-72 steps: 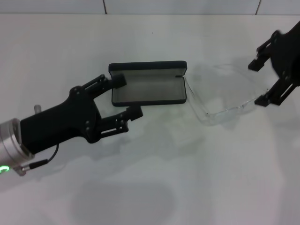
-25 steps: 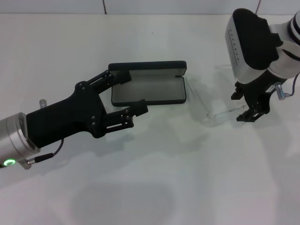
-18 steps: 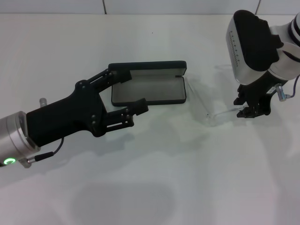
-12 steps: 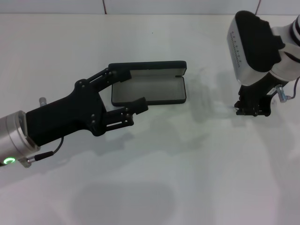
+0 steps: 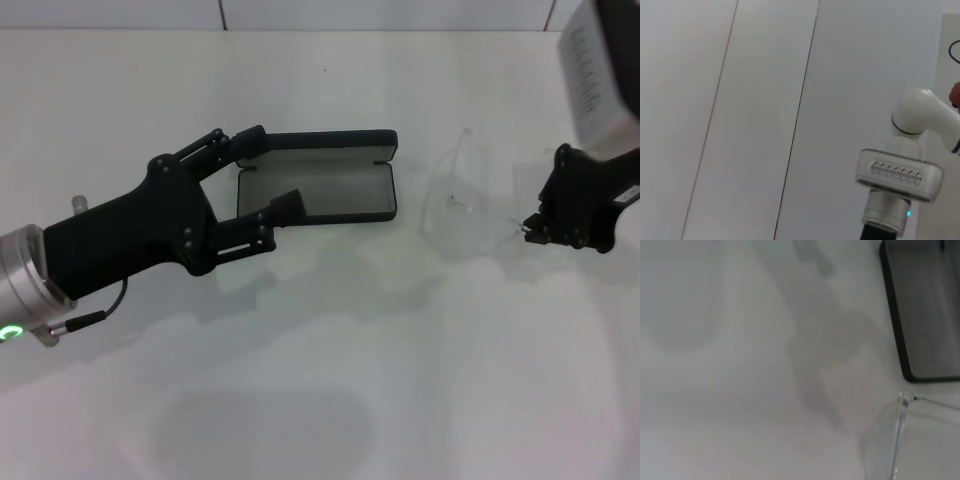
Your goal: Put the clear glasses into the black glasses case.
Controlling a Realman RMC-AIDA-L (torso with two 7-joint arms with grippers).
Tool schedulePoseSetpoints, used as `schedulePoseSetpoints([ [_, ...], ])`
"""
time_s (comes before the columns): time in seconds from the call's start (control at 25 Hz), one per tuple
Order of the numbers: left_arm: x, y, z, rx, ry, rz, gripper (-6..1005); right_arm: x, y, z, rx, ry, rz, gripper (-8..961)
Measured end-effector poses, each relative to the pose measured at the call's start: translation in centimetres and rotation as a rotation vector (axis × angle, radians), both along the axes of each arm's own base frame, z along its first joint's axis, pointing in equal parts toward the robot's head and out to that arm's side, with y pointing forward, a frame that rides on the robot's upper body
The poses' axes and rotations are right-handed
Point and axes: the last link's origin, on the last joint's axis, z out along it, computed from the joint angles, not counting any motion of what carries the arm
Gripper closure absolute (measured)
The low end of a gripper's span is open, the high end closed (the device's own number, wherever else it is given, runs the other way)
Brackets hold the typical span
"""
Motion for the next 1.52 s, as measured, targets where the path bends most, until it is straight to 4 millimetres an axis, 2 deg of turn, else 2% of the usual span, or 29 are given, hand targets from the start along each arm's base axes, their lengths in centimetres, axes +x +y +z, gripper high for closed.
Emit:
schedulePoseSetpoints([
  [0.28,0.9,0.9,1.0,0.001,-0.025,-0.006,115,0.9,-2.4,2.5,0.045,0.177,0.002,916],
  [0.52,4.3,2.5,1.8,-0.009,-0.028,-0.115,128,1.7,-4.7,1.7,-0.024,0.506,0.136,916],
  [0.64,6.1,3.7,2.4,0.008,-0.065,-0.163,191,2.2,-5.2,0.7,-0.06,0.621,0.155,916],
  [0.68,6.1,3.7,2.4,0.008,-0.065,-0.163,212,2.5,-5.3,0.3,-0.072,0.661,0.164,916],
  [0.72,7.2,4.4,2.7,0.019,-0.093,-0.188,232,2.5,-5.4,0.2,-0.074,0.675,0.168,916],
  [0.84,8.1,5.0,2.8,0.022,-0.1,-0.212,295,2.8,-5.5,-0.1,-0.083,0.721,0.181,916],
  [0.88,8.5,5.1,2.8,0.02,-0.1,-0.224,316,3.2,-5.9,-0.8,-0.092,0.811,0.228,916],
  [1.0,9.5,5.4,2.4,0.0,-0.097,-0.252,408,3.4,-6.1,-1.2,-0.086,0.879,0.288,916],
  [1.2,9.8,5.3,1.6,-0.038,-0.086,-0.265,598,4.2,-7.2,-1.7,-0.048,1.042,0.445,916],
  [1.36,9.7,5.4,0.7,-0.078,-0.091,-0.246,784,4.3,-7.7,-1.9,-0.045,1.106,0.463,915],
  [1.52,9.7,5.5,-0.2,-0.116,-0.096,-0.229,894,4.2,-8.0,-1.9,-0.064,1.124,0.468,915],
])
